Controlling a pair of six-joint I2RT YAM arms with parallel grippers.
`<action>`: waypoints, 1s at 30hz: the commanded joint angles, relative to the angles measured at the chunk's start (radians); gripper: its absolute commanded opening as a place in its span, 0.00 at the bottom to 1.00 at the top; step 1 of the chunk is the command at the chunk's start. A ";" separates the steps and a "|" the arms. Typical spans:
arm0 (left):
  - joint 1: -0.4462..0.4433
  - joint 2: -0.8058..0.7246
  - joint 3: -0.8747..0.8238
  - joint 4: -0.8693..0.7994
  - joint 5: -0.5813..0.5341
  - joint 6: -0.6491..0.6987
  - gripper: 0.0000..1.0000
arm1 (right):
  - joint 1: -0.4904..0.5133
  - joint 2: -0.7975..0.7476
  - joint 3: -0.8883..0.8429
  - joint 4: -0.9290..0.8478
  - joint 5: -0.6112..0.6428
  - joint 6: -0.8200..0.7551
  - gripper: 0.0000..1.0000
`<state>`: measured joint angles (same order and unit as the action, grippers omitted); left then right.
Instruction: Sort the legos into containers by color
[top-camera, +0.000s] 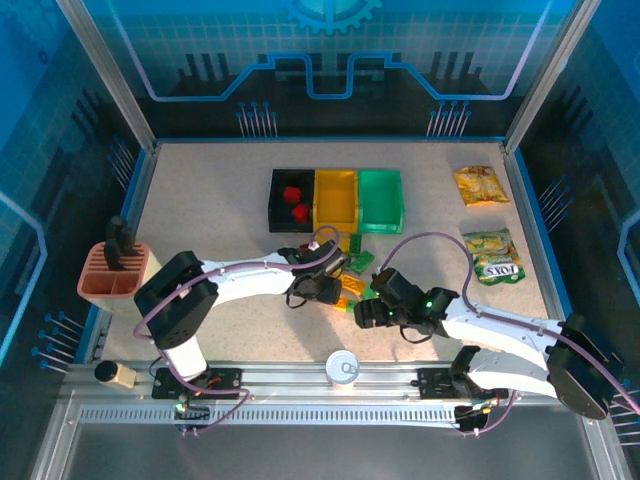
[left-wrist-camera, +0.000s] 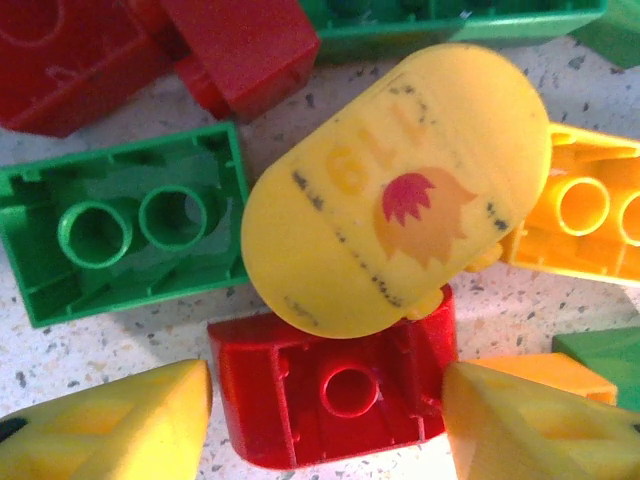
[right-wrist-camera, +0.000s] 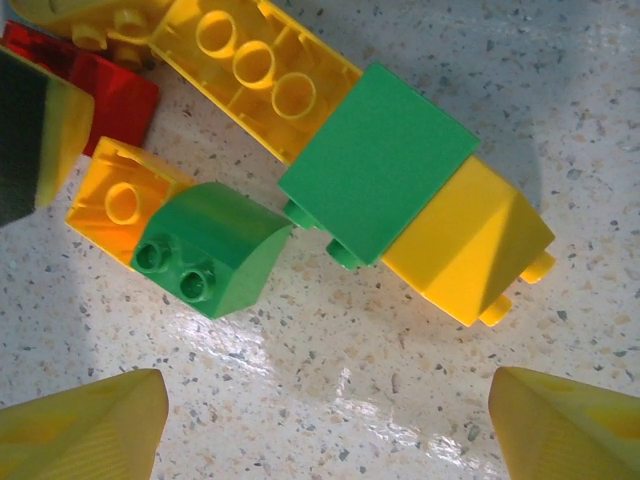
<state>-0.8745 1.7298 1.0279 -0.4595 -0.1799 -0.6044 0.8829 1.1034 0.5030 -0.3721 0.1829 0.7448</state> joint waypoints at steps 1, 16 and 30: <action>-0.004 0.020 0.020 -0.017 -0.026 -0.015 0.59 | 0.011 -0.020 -0.015 0.013 0.022 0.019 0.84; -0.006 -0.155 -0.064 -0.041 -0.055 -0.058 0.51 | 0.011 -0.050 -0.046 0.034 0.021 0.031 0.84; -0.006 -0.258 -0.099 -0.054 -0.061 -0.031 0.60 | 0.010 -0.010 -0.008 0.035 0.009 0.028 0.84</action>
<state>-0.8757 1.4773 0.9318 -0.4911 -0.2462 -0.6518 0.8829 1.0870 0.4660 -0.3477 0.1825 0.7597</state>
